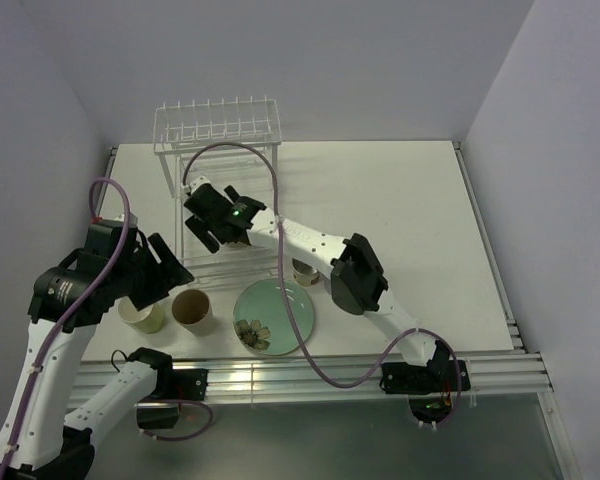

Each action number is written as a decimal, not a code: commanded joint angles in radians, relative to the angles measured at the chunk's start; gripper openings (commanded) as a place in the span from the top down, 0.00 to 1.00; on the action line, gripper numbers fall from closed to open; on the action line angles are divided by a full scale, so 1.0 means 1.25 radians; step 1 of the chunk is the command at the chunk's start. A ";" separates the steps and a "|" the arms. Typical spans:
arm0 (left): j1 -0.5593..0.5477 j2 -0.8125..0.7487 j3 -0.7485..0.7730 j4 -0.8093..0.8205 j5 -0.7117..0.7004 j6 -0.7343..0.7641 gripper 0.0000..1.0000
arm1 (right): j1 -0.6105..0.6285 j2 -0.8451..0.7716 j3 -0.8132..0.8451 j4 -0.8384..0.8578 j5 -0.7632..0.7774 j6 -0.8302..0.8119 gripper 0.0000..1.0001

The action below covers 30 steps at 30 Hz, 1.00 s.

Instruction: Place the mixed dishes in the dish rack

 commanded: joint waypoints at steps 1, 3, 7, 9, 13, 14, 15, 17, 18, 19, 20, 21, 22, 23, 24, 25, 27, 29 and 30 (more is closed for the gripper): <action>0.002 -0.004 0.013 -0.015 -0.001 -0.017 0.31 | -0.009 -0.105 -0.015 -0.026 -0.049 0.045 0.02; 0.002 -0.003 0.008 -0.015 -0.002 -0.021 0.31 | -0.014 -0.128 -0.060 -0.023 -0.047 0.044 0.03; 0.002 0.002 0.007 -0.013 -0.006 -0.024 0.30 | -0.015 -0.169 -0.125 0.024 -0.066 0.031 0.03; 0.002 0.005 0.007 -0.012 -0.006 -0.024 0.30 | -0.018 -0.164 -0.102 0.022 -0.069 0.029 0.03; 0.002 0.010 0.008 -0.013 -0.008 -0.022 0.30 | -0.021 -0.166 -0.073 0.017 -0.070 0.020 0.04; 0.002 0.009 0.008 -0.012 -0.008 -0.022 0.30 | -0.025 -0.171 -0.074 0.013 -0.076 0.023 0.05; 0.002 0.008 0.008 -0.013 -0.008 -0.024 0.30 | -0.026 -0.173 -0.078 0.011 -0.081 0.034 0.08; 0.002 0.007 0.008 -0.013 -0.008 -0.025 0.30 | -0.031 -0.177 -0.095 0.001 -0.095 0.045 0.26; 0.002 0.007 0.008 -0.013 -0.010 -0.024 0.30 | -0.031 -0.180 -0.106 0.002 -0.092 0.056 0.38; 0.002 0.008 0.008 -0.013 -0.012 -0.024 0.30 | -0.031 -0.182 -0.115 0.003 -0.091 0.060 0.63; 0.002 0.010 0.008 -0.013 -0.013 -0.024 0.30 | -0.032 -0.182 -0.132 0.008 -0.094 0.062 0.72; 0.002 0.012 0.008 -0.012 -0.013 -0.024 0.30 | -0.035 -0.176 -0.135 0.007 -0.097 0.069 0.88; 0.002 0.015 0.008 -0.012 -0.013 -0.022 0.30 | -0.035 -0.176 -0.135 0.007 -0.097 0.070 0.94; 0.002 0.016 0.009 -0.012 -0.013 -0.022 0.30 | -0.040 -0.163 -0.124 -0.002 -0.105 0.072 0.99; 0.002 0.018 0.011 -0.011 -0.013 -0.020 0.30 | -0.041 -0.157 -0.116 -0.005 -0.108 0.076 1.00; 0.002 0.021 0.012 -0.013 -0.014 -0.020 0.30 | -0.043 -0.152 -0.111 -0.008 -0.107 0.076 1.00; 0.002 0.023 0.019 -0.012 -0.018 -0.020 0.30 | -0.047 -0.141 -0.106 -0.010 -0.107 0.076 1.00; 0.002 0.027 0.023 -0.012 -0.018 -0.018 0.30 | -0.051 -0.136 -0.110 -0.008 -0.108 0.077 1.00; 0.002 0.027 0.023 -0.013 -0.018 -0.015 0.30 | -0.051 -0.135 -0.112 -0.007 -0.110 0.078 1.00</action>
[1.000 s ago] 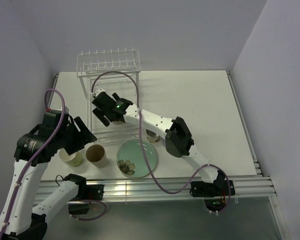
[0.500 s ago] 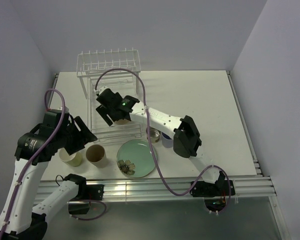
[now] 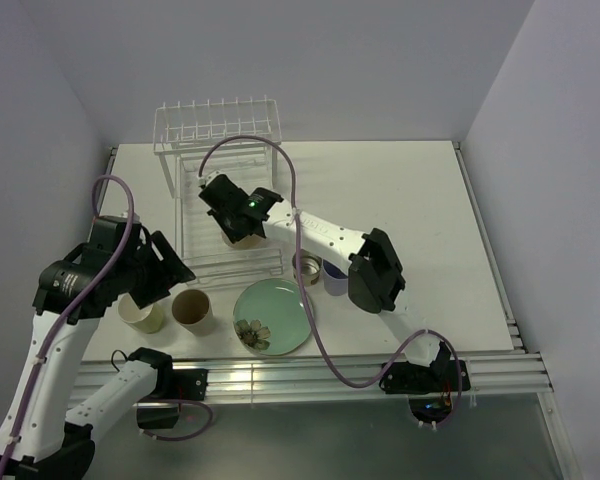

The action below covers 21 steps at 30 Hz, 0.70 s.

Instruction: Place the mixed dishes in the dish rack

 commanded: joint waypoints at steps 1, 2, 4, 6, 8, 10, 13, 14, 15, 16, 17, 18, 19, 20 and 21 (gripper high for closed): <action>0.002 0.005 0.023 -0.012 -0.012 0.002 0.30 | -0.010 -0.015 0.008 0.006 -0.009 0.013 1.00; 0.002 0.006 0.022 -0.012 -0.011 0.003 0.29 | -0.010 -0.015 0.004 0.009 -0.011 0.015 1.00; 0.002 0.008 0.019 -0.011 -0.010 0.004 0.30 | -0.010 -0.015 -0.002 0.014 -0.026 0.020 1.00; 0.002 0.010 0.019 -0.011 -0.010 0.008 0.29 | -0.010 -0.014 -0.007 0.018 -0.036 0.023 1.00; 0.002 0.012 0.018 -0.012 -0.011 0.010 0.29 | -0.010 -0.006 -0.009 0.018 -0.038 0.025 1.00; 0.002 0.014 0.016 -0.012 -0.010 0.010 0.29 | -0.010 -0.005 -0.015 0.019 -0.044 0.025 1.00; 0.002 0.016 0.011 -0.012 -0.010 0.013 0.30 | -0.010 -0.004 -0.029 0.028 -0.054 0.031 1.00; 0.002 0.016 0.009 -0.012 -0.011 0.014 0.29 | -0.010 -0.003 -0.030 0.028 -0.054 0.034 1.00; 0.002 0.016 0.009 -0.012 -0.010 0.015 0.29 | -0.009 0.001 -0.029 0.025 -0.054 0.036 1.00; 0.002 0.017 0.009 -0.012 -0.012 0.016 0.29 | -0.010 0.008 -0.026 0.025 -0.053 0.036 1.00; 0.002 0.017 0.009 -0.012 -0.012 0.018 0.29 | -0.010 0.013 -0.025 0.027 -0.051 0.036 1.00; 0.002 0.018 0.009 -0.014 -0.012 0.019 0.29 | -0.010 0.021 -0.021 0.025 -0.049 0.035 1.00; 0.002 0.019 0.009 -0.014 -0.012 0.021 0.29 | -0.012 0.034 -0.007 0.024 -0.048 0.034 1.00; 0.002 0.019 0.009 -0.012 -0.012 0.023 0.29 | -0.012 0.042 0.001 0.023 -0.038 0.030 1.00; 0.002 0.019 0.009 -0.012 -0.012 0.023 0.29 | -0.013 0.049 0.016 0.025 -0.031 0.029 1.00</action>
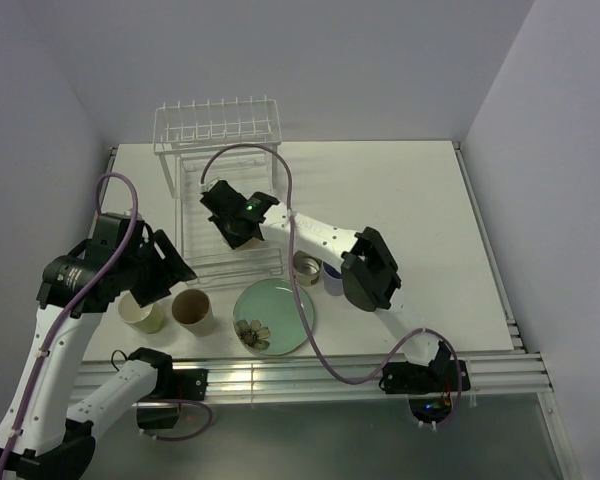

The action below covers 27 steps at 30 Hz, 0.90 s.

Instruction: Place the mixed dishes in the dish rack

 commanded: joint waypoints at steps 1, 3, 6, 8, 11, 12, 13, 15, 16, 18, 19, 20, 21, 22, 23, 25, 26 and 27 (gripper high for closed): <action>0.002 0.002 0.009 -0.013 -0.010 0.019 0.29 | -0.006 0.040 0.046 0.026 0.022 -0.002 1.00; 0.002 0.002 0.009 -0.014 -0.008 0.020 0.29 | -0.010 0.056 0.059 0.039 0.056 -0.016 1.00; 0.002 0.004 0.011 -0.015 0.002 0.025 0.30 | -0.013 0.085 0.080 0.083 0.161 -0.050 1.00; 0.002 0.003 0.013 -0.015 0.012 0.030 0.30 | -0.018 0.093 0.074 0.144 0.206 -0.068 1.00; 0.002 0.002 0.014 -0.016 0.035 0.037 0.31 | -0.044 0.101 0.063 0.237 0.247 -0.085 1.00; 0.002 0.001 0.014 -0.016 0.046 0.038 0.31 | -0.058 0.110 0.088 0.250 0.249 -0.088 1.00; 0.002 0.001 0.014 -0.016 0.051 0.039 0.31 | -0.065 0.132 0.109 0.266 0.244 -0.091 1.00; 0.002 0.000 0.012 -0.016 0.053 0.046 0.32 | -0.075 0.155 0.175 0.271 0.247 -0.097 1.00; 0.002 0.000 0.003 -0.016 0.055 0.048 0.33 | -0.086 0.178 0.198 0.274 0.232 -0.100 1.00; 0.002 0.000 -0.008 -0.016 0.053 0.044 0.34 | -0.097 0.197 0.228 0.269 0.212 -0.094 1.00; 0.002 0.000 -0.019 -0.016 0.052 0.043 0.34 | -0.105 0.203 0.237 0.271 0.182 -0.089 1.00; 0.002 -0.002 -0.024 -0.016 0.050 0.042 0.34 | -0.107 0.201 0.227 0.279 0.178 -0.089 1.00; 0.002 -0.007 -0.035 -0.016 0.048 0.040 0.35 | -0.104 0.196 0.197 0.286 0.179 -0.093 1.00; 0.002 -0.010 -0.040 -0.016 0.044 0.036 0.35 | -0.103 0.174 0.175 0.301 0.174 -0.095 1.00; 0.002 -0.014 -0.043 -0.016 0.041 0.027 0.35 | -0.097 0.157 0.149 0.313 0.161 -0.095 1.00; 0.002 -0.024 -0.059 -0.016 0.031 0.017 0.36 | -0.088 0.075 0.040 0.362 0.133 -0.096 1.00; 0.002 -0.027 -0.065 -0.016 0.013 0.006 0.37 | -0.077 0.044 0.002 0.382 0.108 -0.091 1.00; 0.002 -0.030 -0.071 -0.016 0.004 0.000 0.37 | -0.072 0.013 -0.034 0.394 0.096 -0.084 1.00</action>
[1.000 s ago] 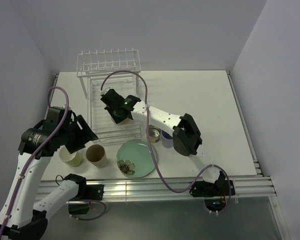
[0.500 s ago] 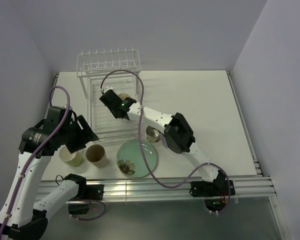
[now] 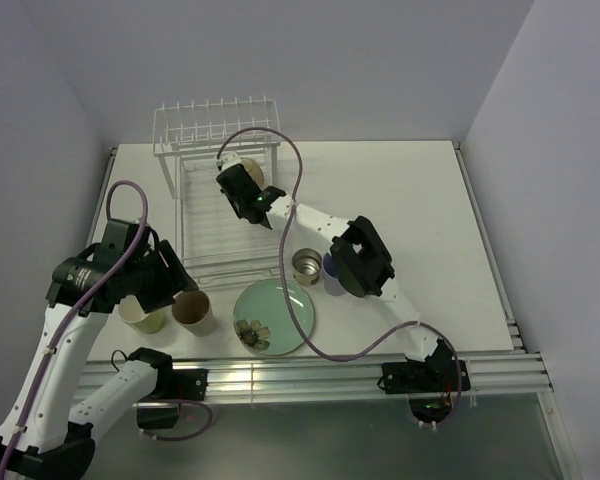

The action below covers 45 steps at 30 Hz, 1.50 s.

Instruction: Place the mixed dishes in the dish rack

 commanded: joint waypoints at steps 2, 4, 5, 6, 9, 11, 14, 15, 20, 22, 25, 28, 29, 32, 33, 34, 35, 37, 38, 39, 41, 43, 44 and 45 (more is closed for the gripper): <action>0.002 -0.021 -0.026 -0.016 -0.041 -0.030 0.38 | 0.039 -0.187 -0.132 0.077 -0.074 0.028 1.00; 0.002 -0.022 -0.038 -0.017 -0.055 -0.035 0.40 | 0.059 -0.245 -0.149 0.050 -0.089 0.037 1.00; 0.002 -0.024 -0.044 -0.017 -0.074 -0.044 0.39 | 0.065 -0.264 -0.158 0.047 -0.095 0.040 0.99; 0.002 -0.031 -0.056 -0.016 -0.090 -0.050 0.39 | 0.070 -0.283 -0.175 0.047 -0.105 0.043 0.98; 0.002 -0.039 -0.076 -0.016 -0.121 -0.087 0.40 | 0.075 -0.321 -0.157 0.023 -0.142 0.053 0.90; 0.002 -0.039 -0.082 -0.016 -0.165 -0.117 0.41 | 0.075 -0.319 -0.127 -0.024 -0.145 0.044 0.84; 0.002 -0.028 -0.095 -0.017 -0.228 -0.157 0.43 | 0.073 -0.331 -0.094 -0.075 -0.158 0.035 0.81; 0.005 -0.022 -0.105 -0.018 -0.242 -0.165 0.44 | 0.073 -0.369 -0.124 -0.077 -0.159 0.042 0.80; 0.065 -0.010 -0.141 -0.016 -0.337 -0.173 0.45 | 0.078 -0.547 -0.295 -0.068 -0.210 0.121 0.79; 0.088 0.007 -0.146 -0.012 -0.359 -0.154 0.43 | 0.084 -0.650 -0.408 -0.050 -0.219 0.141 0.79; 0.111 0.032 -0.142 0.005 -0.393 -0.131 0.42 | 0.091 -0.743 -0.488 -0.073 -0.220 0.152 0.77; 0.147 0.055 -0.136 0.026 -0.394 -0.108 0.42 | 0.091 -0.826 -0.555 -0.089 -0.207 0.157 0.75; 0.154 0.065 -0.138 0.043 -0.385 -0.098 0.42 | 0.091 -0.843 -0.581 -0.093 -0.203 0.159 0.73; 0.189 0.092 -0.158 0.075 -0.364 -0.060 0.43 | 0.091 -0.935 -0.619 -0.111 -0.187 0.169 0.72; 0.194 0.096 -0.164 0.083 -0.356 -0.055 0.44 | 0.091 -0.953 -0.628 -0.112 -0.182 0.172 0.72; 0.197 0.099 -0.170 0.096 -0.345 -0.048 0.45 | 0.091 -0.970 -0.636 -0.111 -0.176 0.175 0.71; 0.197 0.107 -0.178 0.113 -0.336 -0.045 0.46 | 0.089 -0.986 -0.651 -0.111 -0.173 0.177 0.71; 0.199 0.118 -0.183 0.125 -0.319 -0.039 0.49 | 0.088 -1.025 -0.663 -0.109 -0.165 0.175 0.71; 0.199 0.129 -0.186 0.132 -0.315 -0.038 0.49 | 0.088 -1.032 -0.673 -0.109 -0.163 0.174 0.71; 0.199 0.134 -0.190 0.149 -0.304 -0.033 0.49 | 0.086 -1.045 -0.676 -0.110 -0.161 0.174 0.71; 0.199 0.145 -0.200 0.164 -0.301 -0.034 0.49 | 0.080 -1.054 -0.684 -0.112 -0.166 0.174 0.71; 0.201 0.170 -0.221 0.197 -0.286 -0.032 0.49 | 0.075 -1.064 -0.686 -0.123 -0.169 0.178 0.71; 0.204 0.171 -0.221 0.202 -0.286 -0.032 0.49 | 0.075 -1.064 -0.685 -0.123 -0.169 0.178 0.71; 0.207 0.176 -0.226 0.207 -0.277 -0.032 0.49 | 0.075 -1.066 -0.685 -0.127 -0.169 0.178 0.71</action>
